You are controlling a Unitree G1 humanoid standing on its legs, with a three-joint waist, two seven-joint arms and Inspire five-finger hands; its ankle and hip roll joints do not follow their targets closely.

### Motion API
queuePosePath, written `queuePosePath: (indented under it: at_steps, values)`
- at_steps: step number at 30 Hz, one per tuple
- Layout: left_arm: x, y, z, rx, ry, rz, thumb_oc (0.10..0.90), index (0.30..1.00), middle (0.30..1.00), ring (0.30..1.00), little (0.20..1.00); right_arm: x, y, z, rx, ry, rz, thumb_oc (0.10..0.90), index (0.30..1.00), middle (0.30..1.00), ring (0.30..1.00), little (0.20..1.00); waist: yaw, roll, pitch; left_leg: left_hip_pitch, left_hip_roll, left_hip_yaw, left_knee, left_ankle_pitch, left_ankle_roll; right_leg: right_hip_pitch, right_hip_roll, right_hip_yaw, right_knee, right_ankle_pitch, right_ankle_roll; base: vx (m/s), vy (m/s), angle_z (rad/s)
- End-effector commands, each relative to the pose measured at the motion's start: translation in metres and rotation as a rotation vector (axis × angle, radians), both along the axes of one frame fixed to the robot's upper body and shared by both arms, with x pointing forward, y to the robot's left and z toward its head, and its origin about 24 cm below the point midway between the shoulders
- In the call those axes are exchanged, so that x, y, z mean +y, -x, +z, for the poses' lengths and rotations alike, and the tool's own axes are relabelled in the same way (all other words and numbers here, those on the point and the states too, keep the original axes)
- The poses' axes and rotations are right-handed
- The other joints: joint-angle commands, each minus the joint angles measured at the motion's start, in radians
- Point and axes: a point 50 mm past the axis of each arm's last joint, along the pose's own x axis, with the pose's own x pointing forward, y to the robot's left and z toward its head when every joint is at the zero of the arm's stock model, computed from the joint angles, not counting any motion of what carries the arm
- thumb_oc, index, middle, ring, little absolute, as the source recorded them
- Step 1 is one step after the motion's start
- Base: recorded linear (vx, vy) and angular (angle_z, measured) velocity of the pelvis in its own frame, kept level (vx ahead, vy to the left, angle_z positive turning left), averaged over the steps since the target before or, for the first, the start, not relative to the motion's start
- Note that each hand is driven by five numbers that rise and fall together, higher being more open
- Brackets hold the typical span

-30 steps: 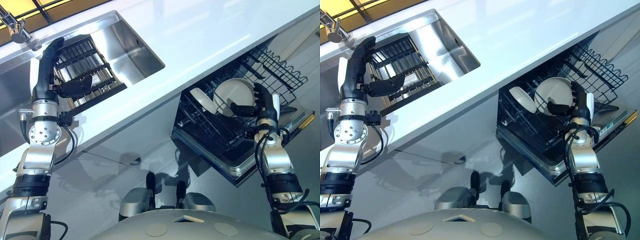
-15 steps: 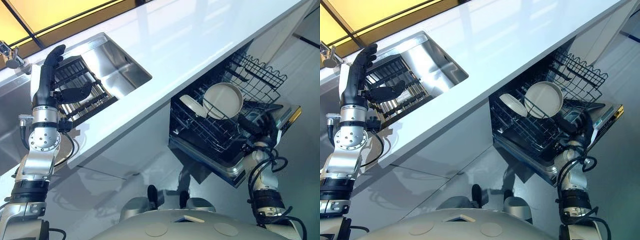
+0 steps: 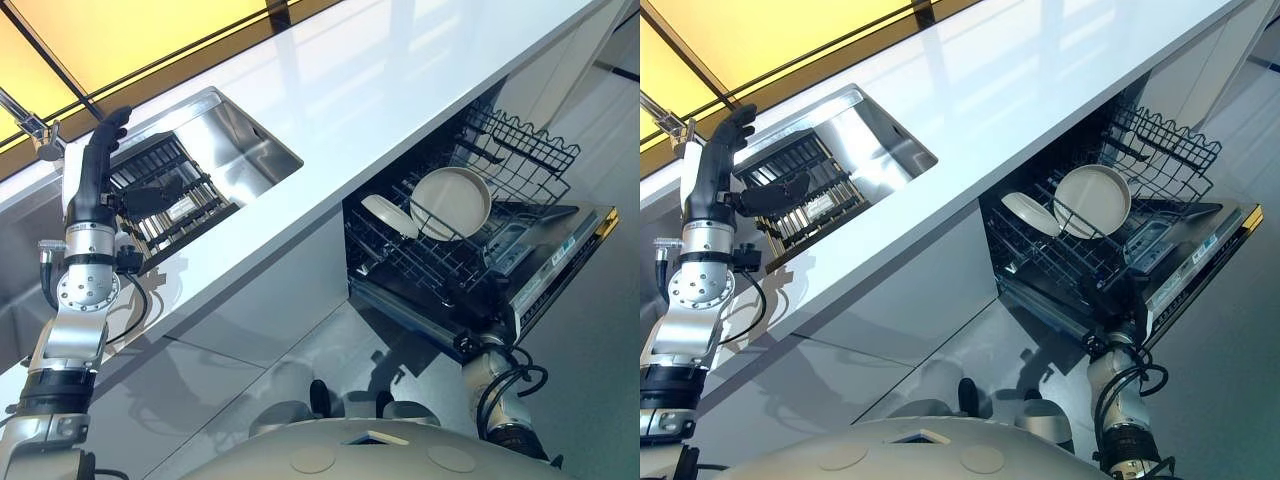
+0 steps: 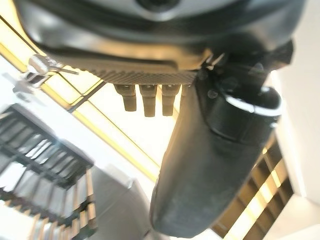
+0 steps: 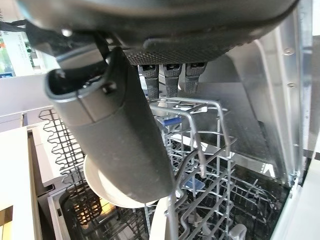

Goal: Pick up plates and place into dishwasher.

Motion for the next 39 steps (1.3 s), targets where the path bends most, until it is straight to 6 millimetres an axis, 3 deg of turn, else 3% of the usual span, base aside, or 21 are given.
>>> queuePosePath:
  at_steps: [1,7,10,20,27,39]
  values:
    - [0.02,-0.003,0.068,-0.262,-0.07,0.051,0.8,0.9,0.9,0.9,0.9,0.007,-0.026,0.025,-0.209,-0.009,0.077,0.8,0.9,0.9,0.9,0.9,0.007,0.022,-0.006,0.06,-0.049,0.005,0.02,-0.15,0.011,-0.097,-0.029,-0.048,0.214,-0.145,0.065,0.02,0.024,0.05]
    - [0.014,-0.004,0.059,-0.247,-0.058,0.037,0.8,0.9,0.9,0.9,0.9,0.035,-0.037,0.025,-0.338,-0.268,0.263,0.8,0.9,0.9,0.9,0.9,0.02,0.036,0.003,0.054,-0.057,-0.016,0.023,-0.144,0.011,-0.101,-0.037,-0.058,0.222,-0.147,0.062,0.04,0.037,0.02]
    - [0.008,-0.006,0.054,-0.238,-0.053,0.015,0.8,0.9,0.9,0.9,0.9,0.047,-0.049,0.034,-0.435,-0.343,0.337,0.8,0.9,0.9,0.9,0.9,0.04,0.041,0.008,0.047,-0.061,-0.029,0.026,-0.14,0.009,-0.099,-0.046,-0.075,0.221,-0.147,0.061,0.05,0.051,0.06]
    - [-0.008,-0.009,0.038,-0.206,-0.022,-0.02,0.8,0.9,0.9,0.9,0.9,0.077,-0.093,0.075,-0.577,-0.255,0.594,0.8,0.9,0.9,0.9,0.9,0.116,0.052,0.005,0.038,-0.077,-0.066,0.034,-0.134,0.007,-0.072,-0.064,-0.119,0.177,-0.126,0.056,0.07,0.073,0.07]
    - [-0.016,-0.019,0.042,-0.198,-0.04,-0.069,0.8,0.9,0.9,0.9,0.9,0.103,-0.144,0.129,-0.714,-0.197,0.626,0.8,0.9,0.9,0.9,0.9,0.195,0.025,-0.008,0.028,-0.084,-0.106,0.039,-0.126,0.008,-0.051,-0.065,-0.156,0.149,-0.108,0.048,0.05,0.021,0.15]
    - [-0.01,-0.008,0.033,-0.196,-0.025,-0.065,0.8,0.9,0.9,0.9,0.9,0.102,-0.136,0.129,-0.746,-0.142,0.638,0.8,0.9,0.9,0.9,0.9,0.213,-0.007,-0.016,0.032,-0.084,-0.087,0.053,-0.135,0.019,-0.043,-0.065,-0.16,0.122,-0.077,0.061,0.02,-0.016,0.09]
